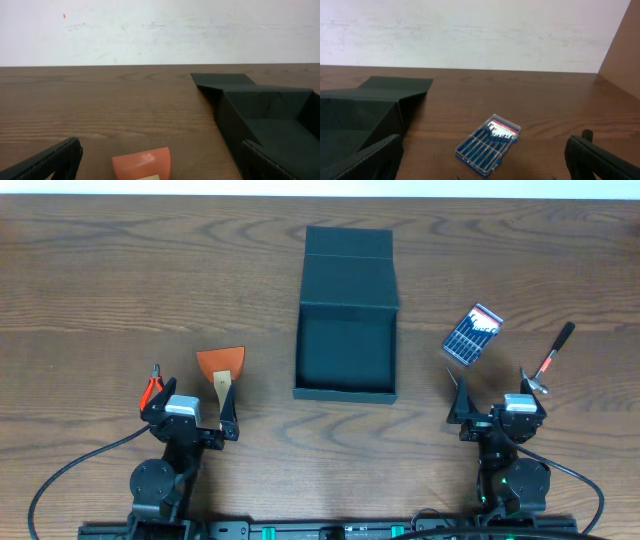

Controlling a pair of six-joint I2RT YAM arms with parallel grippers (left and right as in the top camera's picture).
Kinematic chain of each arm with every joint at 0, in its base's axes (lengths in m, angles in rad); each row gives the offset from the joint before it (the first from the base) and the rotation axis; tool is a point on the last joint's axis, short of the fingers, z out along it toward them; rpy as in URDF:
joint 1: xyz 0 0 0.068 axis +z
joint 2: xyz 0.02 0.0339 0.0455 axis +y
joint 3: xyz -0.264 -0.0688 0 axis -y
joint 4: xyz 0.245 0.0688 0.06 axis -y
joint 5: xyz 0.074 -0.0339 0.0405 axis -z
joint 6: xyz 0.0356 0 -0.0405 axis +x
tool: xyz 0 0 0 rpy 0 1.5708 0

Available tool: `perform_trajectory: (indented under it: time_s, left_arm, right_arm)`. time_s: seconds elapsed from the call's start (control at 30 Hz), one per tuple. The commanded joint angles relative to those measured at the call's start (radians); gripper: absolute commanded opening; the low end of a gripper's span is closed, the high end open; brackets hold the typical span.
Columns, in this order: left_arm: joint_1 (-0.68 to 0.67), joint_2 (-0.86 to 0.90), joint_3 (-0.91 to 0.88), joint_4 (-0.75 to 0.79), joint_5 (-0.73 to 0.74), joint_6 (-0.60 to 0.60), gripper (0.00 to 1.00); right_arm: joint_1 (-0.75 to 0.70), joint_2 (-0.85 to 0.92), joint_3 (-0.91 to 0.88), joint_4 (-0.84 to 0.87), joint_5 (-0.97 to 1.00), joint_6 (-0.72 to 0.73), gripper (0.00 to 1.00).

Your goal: Pack container

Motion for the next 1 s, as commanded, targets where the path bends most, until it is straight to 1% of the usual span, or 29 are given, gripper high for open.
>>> perform_trajectory:
  time_s: [0.0,0.83,0.87,0.97]
  left_arm:
    - [-0.002,-0.006,-0.017,-0.032,0.037,-0.002,0.99]
    - [-0.002,-0.006,-0.017,-0.032,0.037,-0.002,0.99]
    - [-0.002,-0.006,-0.017,-0.032,0.037,-0.002,0.98]
    - [-0.002,-0.006,-0.017,-0.032,0.037,-0.002,0.98]
  right_arm:
    - [0.002,-0.001,-0.003,-0.003,0.010,-0.008,0.99]
    - [0.002,-0.001,-0.003,-0.003,0.010,-0.008,0.99]
    - [0.002,-0.001,-0.003,-0.003,0.010,-0.008,0.98]
    - [0.002,-0.001,-0.003,-0.003,0.010,-0.008,0.99]
